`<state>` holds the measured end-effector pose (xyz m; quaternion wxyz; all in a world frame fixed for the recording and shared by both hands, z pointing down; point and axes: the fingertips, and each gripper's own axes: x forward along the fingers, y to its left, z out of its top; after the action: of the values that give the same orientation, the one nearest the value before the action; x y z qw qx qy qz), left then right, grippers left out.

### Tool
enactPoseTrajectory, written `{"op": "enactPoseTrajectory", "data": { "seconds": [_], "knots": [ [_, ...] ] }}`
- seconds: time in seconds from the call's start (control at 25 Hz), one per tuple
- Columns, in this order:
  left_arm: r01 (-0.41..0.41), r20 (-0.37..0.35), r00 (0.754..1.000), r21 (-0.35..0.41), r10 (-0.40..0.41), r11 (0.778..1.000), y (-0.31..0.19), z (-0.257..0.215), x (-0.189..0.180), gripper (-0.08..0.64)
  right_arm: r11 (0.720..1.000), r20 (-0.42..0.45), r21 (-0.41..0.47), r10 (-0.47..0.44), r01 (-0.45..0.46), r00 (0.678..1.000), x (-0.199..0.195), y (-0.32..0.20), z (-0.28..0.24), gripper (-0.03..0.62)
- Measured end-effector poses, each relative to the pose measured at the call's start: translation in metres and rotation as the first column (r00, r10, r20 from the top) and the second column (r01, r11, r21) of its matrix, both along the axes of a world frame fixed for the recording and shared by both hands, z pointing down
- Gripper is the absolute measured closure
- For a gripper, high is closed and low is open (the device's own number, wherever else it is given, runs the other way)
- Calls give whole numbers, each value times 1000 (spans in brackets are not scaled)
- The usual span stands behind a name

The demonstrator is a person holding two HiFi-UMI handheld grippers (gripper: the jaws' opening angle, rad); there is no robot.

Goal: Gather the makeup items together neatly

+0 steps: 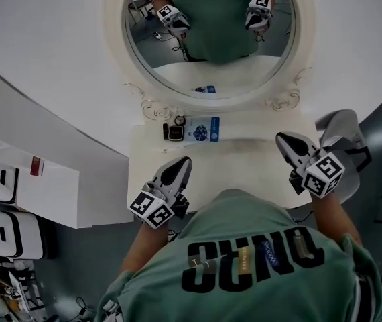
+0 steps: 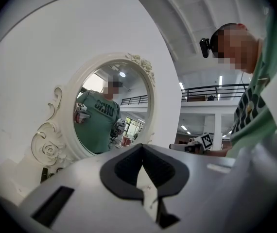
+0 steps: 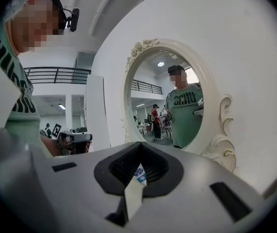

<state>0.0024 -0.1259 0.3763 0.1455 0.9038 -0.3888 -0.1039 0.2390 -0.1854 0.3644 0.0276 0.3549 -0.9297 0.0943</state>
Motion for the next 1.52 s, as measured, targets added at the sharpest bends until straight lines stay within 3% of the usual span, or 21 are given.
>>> {"op": "enactPoseTrajectory", "data": {
  "seconds": [0.12, 0.32, 0.44, 0.6, 0.76, 1.08, 1.32, 1.44, 1.52],
  "knots": [
    [3, -9, 1000, -5, -3, 1000, -1, 3, -12, 552, 1000, -14, -17, -14, 13, 1000, -12, -4, 5, 595],
    [33, -9, 999, -41, -34, 999, -4, 19, -49, 552, 987, -118, -59, -158, 152, 980, -80, -28, 30, 386],
    [71, -19, 997, -71, -73, 995, -6, 30, -82, 552, 968, -211, -79, -250, 239, 945, -136, -53, 56, 344],
    [126, -25, 991, -120, -130, 985, 5, 47, -122, 552, 934, -350, -156, -357, 322, 866, -201, -82, 120, 312],
    [162, -21, 986, -163, -168, 973, 18, 65, -157, 552, 918, -438, -239, -393, 317, 809, -241, -115, 192, 293],
    [208, -29, 975, -242, -221, 948, 40, 101, -197, 552, 911, -528, -341, -388, 231, 756, -250, -158, 278, 275],
    [202, -37, 975, -253, -218, 946, 46, 107, -198, 552, 896, -543, -379, -416, 229, 729, -249, -153, 279, 312],
    [195, -41, 977, -238, -210, 951, 47, 101, -190, 552, 901, -586, -361, -420, 241, 693, -243, -141, 279, 519],
    [193, -40, 977, -228, -208, 954, 48, 96, -186, 552, 910, -609, -334, -408, 246, 681, -236, -131, 275, 549]
  ]
}}
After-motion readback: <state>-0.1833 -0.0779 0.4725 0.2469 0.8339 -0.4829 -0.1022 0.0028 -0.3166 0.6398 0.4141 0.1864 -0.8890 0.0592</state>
